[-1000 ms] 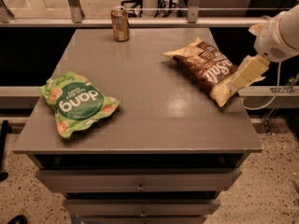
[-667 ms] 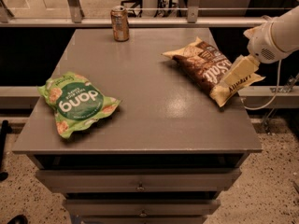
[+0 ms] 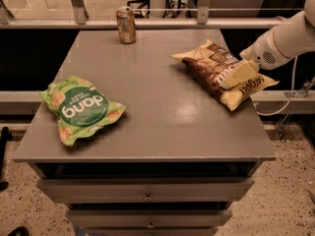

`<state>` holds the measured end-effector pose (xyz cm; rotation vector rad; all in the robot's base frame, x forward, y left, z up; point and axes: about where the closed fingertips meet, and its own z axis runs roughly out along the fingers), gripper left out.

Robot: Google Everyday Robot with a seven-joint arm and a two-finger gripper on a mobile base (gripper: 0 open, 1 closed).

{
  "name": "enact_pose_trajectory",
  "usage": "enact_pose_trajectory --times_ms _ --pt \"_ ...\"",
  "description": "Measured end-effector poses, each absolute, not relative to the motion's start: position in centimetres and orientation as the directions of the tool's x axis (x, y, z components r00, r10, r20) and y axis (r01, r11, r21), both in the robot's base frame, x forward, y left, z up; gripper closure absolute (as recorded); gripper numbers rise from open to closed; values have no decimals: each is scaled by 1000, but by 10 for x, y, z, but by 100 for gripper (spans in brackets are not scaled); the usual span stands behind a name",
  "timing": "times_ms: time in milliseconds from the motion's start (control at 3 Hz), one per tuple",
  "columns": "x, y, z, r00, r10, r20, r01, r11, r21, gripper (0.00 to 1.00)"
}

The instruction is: Move brown chip bag near green rice chip bag

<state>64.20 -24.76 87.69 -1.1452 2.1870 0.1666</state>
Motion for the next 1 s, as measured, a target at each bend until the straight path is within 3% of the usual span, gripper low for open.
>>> enact_pose_trajectory --times_ms 333,1000 --pt "641 -244 866 -436 -672 -598 -778 616 -125 48" --pt "624 -204 899 -317 -694 -646 -835 528 -157 93"
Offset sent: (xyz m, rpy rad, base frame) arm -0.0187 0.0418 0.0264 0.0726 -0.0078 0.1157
